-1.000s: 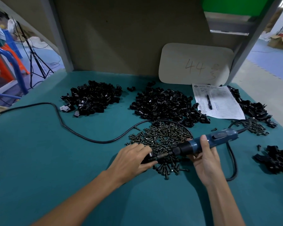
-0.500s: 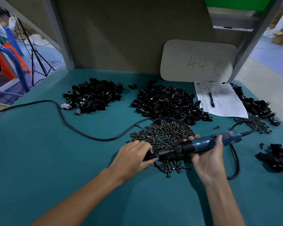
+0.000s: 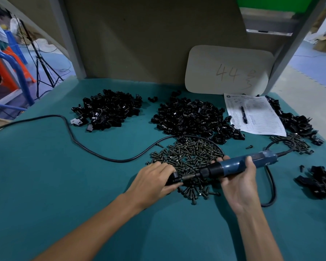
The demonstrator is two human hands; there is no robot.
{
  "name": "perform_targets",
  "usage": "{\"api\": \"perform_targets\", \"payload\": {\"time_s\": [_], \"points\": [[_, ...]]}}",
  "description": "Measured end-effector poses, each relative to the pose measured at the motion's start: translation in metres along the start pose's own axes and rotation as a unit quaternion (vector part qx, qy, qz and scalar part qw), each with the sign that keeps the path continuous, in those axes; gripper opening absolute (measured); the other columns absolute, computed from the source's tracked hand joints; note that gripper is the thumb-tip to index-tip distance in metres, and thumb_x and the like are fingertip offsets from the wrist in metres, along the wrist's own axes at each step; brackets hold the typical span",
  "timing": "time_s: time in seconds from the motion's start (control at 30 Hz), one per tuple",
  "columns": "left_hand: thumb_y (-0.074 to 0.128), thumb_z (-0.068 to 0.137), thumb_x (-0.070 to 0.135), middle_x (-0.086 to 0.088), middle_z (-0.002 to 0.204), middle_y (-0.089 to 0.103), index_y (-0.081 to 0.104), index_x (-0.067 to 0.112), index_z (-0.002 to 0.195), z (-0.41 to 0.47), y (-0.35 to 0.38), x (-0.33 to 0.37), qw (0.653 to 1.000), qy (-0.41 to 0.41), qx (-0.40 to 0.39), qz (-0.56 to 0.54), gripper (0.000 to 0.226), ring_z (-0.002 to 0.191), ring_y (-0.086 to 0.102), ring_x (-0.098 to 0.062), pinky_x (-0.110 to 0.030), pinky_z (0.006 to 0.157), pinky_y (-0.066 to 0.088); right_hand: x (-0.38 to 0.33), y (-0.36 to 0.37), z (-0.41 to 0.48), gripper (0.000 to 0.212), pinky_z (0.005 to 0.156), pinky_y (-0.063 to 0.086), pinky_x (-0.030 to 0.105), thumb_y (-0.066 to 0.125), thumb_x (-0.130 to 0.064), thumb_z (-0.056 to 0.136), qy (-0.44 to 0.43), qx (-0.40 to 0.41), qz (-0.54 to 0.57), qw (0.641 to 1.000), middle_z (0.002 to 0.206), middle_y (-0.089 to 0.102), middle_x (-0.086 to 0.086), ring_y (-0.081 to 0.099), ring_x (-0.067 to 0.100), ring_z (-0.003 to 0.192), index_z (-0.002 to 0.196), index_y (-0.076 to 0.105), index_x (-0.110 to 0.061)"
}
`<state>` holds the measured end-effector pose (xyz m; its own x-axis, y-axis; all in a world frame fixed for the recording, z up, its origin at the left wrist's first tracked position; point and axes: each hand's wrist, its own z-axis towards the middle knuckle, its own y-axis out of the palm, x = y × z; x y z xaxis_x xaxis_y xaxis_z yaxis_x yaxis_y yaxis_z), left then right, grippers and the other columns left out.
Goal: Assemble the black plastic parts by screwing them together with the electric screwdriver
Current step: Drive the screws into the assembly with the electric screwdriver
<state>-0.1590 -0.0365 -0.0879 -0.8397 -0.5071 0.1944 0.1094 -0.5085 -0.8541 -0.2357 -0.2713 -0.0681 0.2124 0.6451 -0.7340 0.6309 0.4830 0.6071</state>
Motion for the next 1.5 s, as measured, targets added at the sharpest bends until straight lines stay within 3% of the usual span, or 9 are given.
{"api": "perform_targets", "payload": {"time_s": [0.23, 0.5, 0.7, 1.03, 1.37, 1.5], "points": [[0.055, 0.096, 0.052, 0.007, 0.080, 0.056, 0.057, 0.019, 0.092, 0.000, 0.000, 0.000, 1.000, -0.004, -0.011, 0.000, 0.033, 0.070, 0.039, -0.009, -0.022, 0.060, 0.035, 0.002, -0.001, 0.000, 0.041, 0.097, 0.054, 0.043, 0.043, -0.054, 0.105, 0.000, -0.011, -0.003, 1.000, 0.118, 0.061, 0.009, 0.067, 0.025, 0.111, 0.123, 0.051, -0.018], [0.060, 0.094, 0.050, 0.008, 0.079, 0.055, 0.056, 0.019, 0.091, 0.000, 0.000, 0.000, 1.000, 0.001, -0.001, 0.007, 0.031, 0.070, 0.034, -0.007, -0.020, 0.061, 0.031, 0.004, -0.004, 0.006, 0.050, 0.104, 0.051, 0.046, 0.045, -0.055, 0.104, 0.009, 0.001, 0.001, 1.000, 0.123, 0.059, 0.012, 0.061, 0.033, 0.127, 0.133, 0.047, -0.014], [0.054, 0.097, 0.053, 0.009, 0.081, 0.054, 0.055, 0.022, 0.093, 0.000, 0.002, -0.001, 1.000, 0.002, -0.013, 0.021, 0.031, 0.070, 0.036, -0.008, -0.021, 0.061, 0.034, 0.005, -0.004, 0.006, 0.054, 0.088, 0.057, 0.037, 0.045, -0.055, 0.104, 0.003, -0.008, 0.001, 1.000, 0.121, 0.061, 0.009, 0.072, 0.022, 0.107, 0.140, 0.044, -0.016], [0.050, 0.099, 0.054, 0.009, 0.081, 0.055, 0.055, 0.021, 0.094, 0.001, 0.003, -0.002, 0.999, 0.000, -0.027, 0.016, 0.033, 0.069, 0.042, -0.009, -0.023, 0.060, 0.039, 0.004, -0.001, 0.002, 0.047, 0.087, 0.057, 0.037, 0.044, -0.055, 0.105, 0.007, -0.016, -0.003, 1.000, 0.122, 0.062, 0.009, 0.074, 0.020, 0.103, 0.135, 0.046, -0.020], [0.024, 0.094, 0.067, 0.013, 0.073, 0.046, 0.034, 0.032, 0.092, 0.000, 0.000, -0.001, 0.988, -0.082, -0.120, -0.050, 0.037, 0.064, 0.045, -0.011, -0.028, 0.057, 0.029, 0.001, 0.004, -0.007, 0.051, 0.093, 0.053, 0.039, 0.040, -0.062, 0.099, 0.006, -0.047, -0.031, 0.998, 0.119, 0.063, 0.008, 0.064, 0.020, 0.116, 0.125, 0.053, -0.020], [0.021, 0.094, 0.068, 0.009, 0.073, 0.059, 0.038, 0.031, 0.095, -0.001, 0.000, -0.003, 0.987, -0.084, -0.120, -0.068, 0.041, 0.060, 0.053, -0.011, -0.030, 0.055, 0.037, 0.001, 0.004, -0.007, 0.054, 0.093, 0.055, 0.034, 0.038, -0.065, 0.097, 0.005, -0.053, -0.017, 0.998, 0.125, 0.062, 0.008, 0.065, 0.019, 0.117, 0.127, 0.052, -0.022]]}}
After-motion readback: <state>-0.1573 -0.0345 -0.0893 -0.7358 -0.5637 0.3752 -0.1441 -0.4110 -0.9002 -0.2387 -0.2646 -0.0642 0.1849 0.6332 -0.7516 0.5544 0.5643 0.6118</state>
